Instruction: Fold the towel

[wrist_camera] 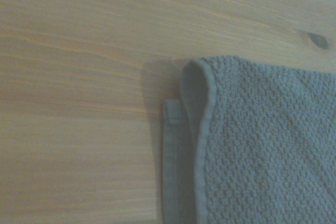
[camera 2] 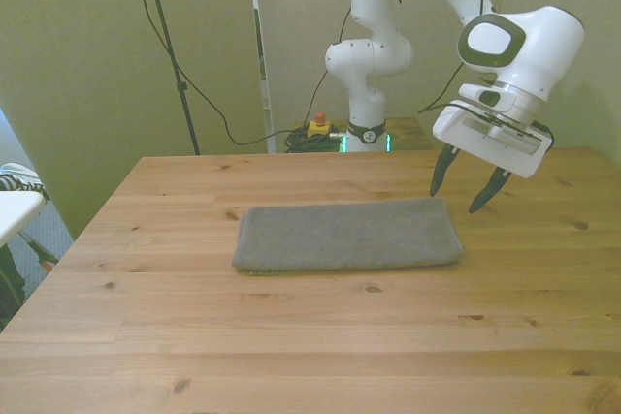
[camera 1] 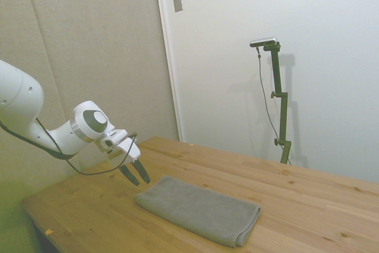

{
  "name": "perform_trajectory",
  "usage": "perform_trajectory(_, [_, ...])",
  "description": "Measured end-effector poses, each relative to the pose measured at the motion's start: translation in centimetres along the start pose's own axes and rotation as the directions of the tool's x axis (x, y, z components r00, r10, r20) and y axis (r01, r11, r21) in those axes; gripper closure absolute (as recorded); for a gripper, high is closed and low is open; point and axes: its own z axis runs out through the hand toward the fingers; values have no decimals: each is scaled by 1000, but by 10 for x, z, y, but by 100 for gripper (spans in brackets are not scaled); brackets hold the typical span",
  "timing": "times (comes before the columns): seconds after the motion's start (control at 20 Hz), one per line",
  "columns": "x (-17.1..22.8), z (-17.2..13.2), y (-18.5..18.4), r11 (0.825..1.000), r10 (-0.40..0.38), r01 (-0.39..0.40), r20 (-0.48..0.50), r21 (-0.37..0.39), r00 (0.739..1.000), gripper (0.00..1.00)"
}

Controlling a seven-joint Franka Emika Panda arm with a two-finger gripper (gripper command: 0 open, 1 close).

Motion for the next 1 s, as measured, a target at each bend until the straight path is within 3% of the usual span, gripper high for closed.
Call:
perform_trajectory(0.3, [-4,22,-20,998,-19,18,-13,-56,1000,0])
perform_trajectory(0.75, [20,41,-7,995,12,-15,-32,-101,999,0])
perform_trajectory(0.8, [24,44,-4,994,16,-20,-34,-107,999,100])
perform_trajectory(1.0, [40,56,8,993,36,-41,-45,-115,998,100])
